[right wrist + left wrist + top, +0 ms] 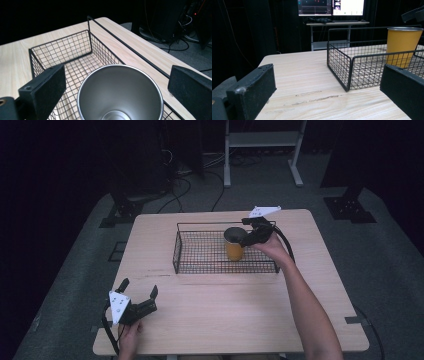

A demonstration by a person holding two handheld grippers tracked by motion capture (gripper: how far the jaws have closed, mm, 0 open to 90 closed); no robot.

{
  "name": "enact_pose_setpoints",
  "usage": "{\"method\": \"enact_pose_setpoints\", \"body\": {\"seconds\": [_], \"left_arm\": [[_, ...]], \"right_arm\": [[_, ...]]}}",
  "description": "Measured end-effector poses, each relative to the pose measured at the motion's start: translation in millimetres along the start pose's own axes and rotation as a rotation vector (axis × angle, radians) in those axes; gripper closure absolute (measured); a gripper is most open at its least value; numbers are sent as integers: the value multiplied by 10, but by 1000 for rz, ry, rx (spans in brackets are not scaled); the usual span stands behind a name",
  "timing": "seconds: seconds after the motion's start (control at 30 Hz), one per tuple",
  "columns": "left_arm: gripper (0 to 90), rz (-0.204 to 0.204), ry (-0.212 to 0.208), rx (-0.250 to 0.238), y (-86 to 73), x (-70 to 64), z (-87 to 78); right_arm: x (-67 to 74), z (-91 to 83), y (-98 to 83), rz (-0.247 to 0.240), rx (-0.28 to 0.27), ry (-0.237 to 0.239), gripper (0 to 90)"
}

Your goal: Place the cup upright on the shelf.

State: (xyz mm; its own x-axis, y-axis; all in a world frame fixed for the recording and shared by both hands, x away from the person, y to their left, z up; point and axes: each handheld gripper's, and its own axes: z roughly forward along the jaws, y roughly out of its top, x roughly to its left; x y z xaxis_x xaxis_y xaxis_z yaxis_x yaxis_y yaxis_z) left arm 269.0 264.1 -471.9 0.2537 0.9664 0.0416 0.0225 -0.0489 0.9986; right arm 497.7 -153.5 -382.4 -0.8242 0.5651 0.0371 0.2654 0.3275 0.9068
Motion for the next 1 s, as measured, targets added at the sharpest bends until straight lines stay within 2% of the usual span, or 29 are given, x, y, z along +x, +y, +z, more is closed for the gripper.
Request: {"method": "enact_pose_setpoints", "body": {"seconds": [0.23,0.57,0.7,1.0], "left_arm": [[0,2,0,1,0,0,-7],[0,2,1,1,0,0,-6],[0,2,0,-1,0,-2,-4],[0,3,0,-1,0,-3,-5]], "right_arm": [[-4,-98,-23,2,-2,-9,13],[-61,-288,-34,36,-35,-24,13],[-84,-352,-40,44,-32,-30,13],[-79,-467,-20,40,-37,-31,13]]}}
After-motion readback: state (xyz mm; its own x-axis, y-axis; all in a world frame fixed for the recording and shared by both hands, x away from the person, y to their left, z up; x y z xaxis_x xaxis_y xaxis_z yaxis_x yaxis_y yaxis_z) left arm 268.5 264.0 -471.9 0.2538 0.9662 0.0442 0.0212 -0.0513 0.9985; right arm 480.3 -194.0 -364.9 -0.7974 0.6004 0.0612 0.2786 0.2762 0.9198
